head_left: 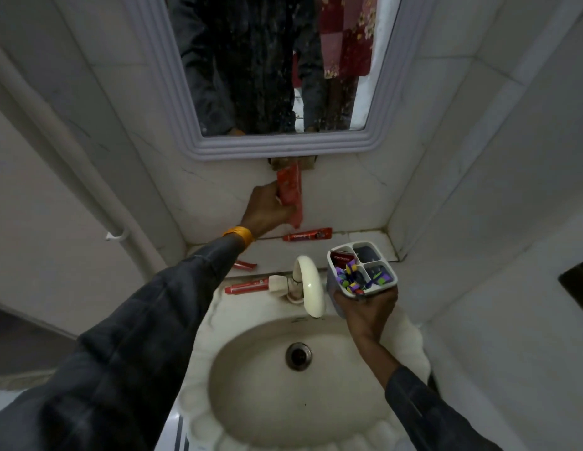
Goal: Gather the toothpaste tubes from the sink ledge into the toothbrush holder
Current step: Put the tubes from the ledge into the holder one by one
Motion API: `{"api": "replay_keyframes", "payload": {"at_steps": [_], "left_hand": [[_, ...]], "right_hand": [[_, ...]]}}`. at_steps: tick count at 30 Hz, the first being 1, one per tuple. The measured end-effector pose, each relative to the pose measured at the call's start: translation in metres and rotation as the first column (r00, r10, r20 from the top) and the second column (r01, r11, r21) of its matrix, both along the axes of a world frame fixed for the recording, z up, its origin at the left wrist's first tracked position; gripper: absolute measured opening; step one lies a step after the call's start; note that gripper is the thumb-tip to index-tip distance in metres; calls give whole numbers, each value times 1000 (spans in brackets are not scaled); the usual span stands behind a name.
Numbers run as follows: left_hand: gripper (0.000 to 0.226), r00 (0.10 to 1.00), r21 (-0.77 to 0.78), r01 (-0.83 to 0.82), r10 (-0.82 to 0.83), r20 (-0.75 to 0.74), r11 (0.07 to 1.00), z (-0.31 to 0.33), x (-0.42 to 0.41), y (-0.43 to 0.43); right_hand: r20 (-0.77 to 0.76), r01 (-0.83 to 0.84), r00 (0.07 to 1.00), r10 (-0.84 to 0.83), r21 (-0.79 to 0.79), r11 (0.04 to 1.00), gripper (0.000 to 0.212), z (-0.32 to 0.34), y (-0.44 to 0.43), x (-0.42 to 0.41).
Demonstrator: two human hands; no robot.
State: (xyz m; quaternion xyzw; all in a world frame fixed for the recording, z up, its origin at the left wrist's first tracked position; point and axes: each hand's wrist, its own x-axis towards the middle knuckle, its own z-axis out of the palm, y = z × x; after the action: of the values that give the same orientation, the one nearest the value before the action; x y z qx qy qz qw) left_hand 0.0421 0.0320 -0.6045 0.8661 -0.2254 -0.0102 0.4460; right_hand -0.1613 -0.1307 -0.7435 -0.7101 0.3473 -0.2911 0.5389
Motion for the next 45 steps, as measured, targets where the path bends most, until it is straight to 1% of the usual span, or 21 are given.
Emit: {"api": "replay_keyframes", "payload": {"at_steps": [2,4,5,7,8,10,13,16,18,21,24,27,31,33,36,41,43,45], "left_hand": [[24,996,-95,87,-90,-28,992,15,-12,-23],[25,982,-110,188,-190,-10,976,23,-26,-48],[26,973,-101,229,-231,-4,968,25,-33,-60],[27,959,-55,281,-282,-13,958,19,-43,-82],[27,956,-30,291,-292,-35,956,14,-47,-91],[26,953,26,297,-295,-68,954,0,-53,-104],[27,958,193,276,-285,22,942,-18,-57,-116],[23,950,377,230,-290,112,897,-20,-52,-119],[18,945,411,225,-301,130,884,-16,-47,-117],[13,914,439,280,-377,151,854,-15,-47,-117],[12,900,505,278,-405,160,817,-16,-52,-122],[8,904,549,303,-418,94,779,-10,-55,-131],[9,923,556,331,-385,-21,763,-18,-58,-135],[12,940,531,308,-337,-43,790,-25,-59,-133],[15,962,443,259,-268,-44,858,-24,-57,-128],[21,971,315,225,-188,-145,922,-17,-47,-120],[22,972,300,212,-169,-161,930,-17,-50,-121],[22,974,339,204,-154,-169,919,-18,-53,-125]], "right_hand": [[-12,20,1000,-20,22,1000,125,-7,0,0],[-27,33,999,-32,13,999,138,-23,-4,2],[-31,43,999,-43,10,999,138,-27,-5,4],[-37,37,999,-36,15,999,131,-43,-11,6],[-42,31,999,-30,17,999,130,-38,-10,6],[-60,16,998,-14,26,1000,130,-49,-13,7],[-60,8,998,-5,42,999,133,-49,-13,6],[-34,11,999,-11,21,1000,128,-37,-10,3],[-21,10,1000,-10,8,1000,124,-29,-9,1],[-11,-15,1000,15,3,1000,118,-20,-6,0],[-9,-32,999,32,-19,999,119,-15,-4,-1],[-31,-22,999,22,-7,1000,128,-13,-2,-2],[-19,-22,1000,21,-27,999,129,-22,-8,2],[-35,-11,999,10,-30,999,129,-17,-9,3],[-40,-14,999,12,-45,999,131,-19,-13,3],[-56,-28,998,25,-52,998,128,-28,-14,1],[-59,-30,998,27,-43,999,125,-26,-12,1],[-50,-40,998,37,-50,998,125,-25,-11,1]]}}
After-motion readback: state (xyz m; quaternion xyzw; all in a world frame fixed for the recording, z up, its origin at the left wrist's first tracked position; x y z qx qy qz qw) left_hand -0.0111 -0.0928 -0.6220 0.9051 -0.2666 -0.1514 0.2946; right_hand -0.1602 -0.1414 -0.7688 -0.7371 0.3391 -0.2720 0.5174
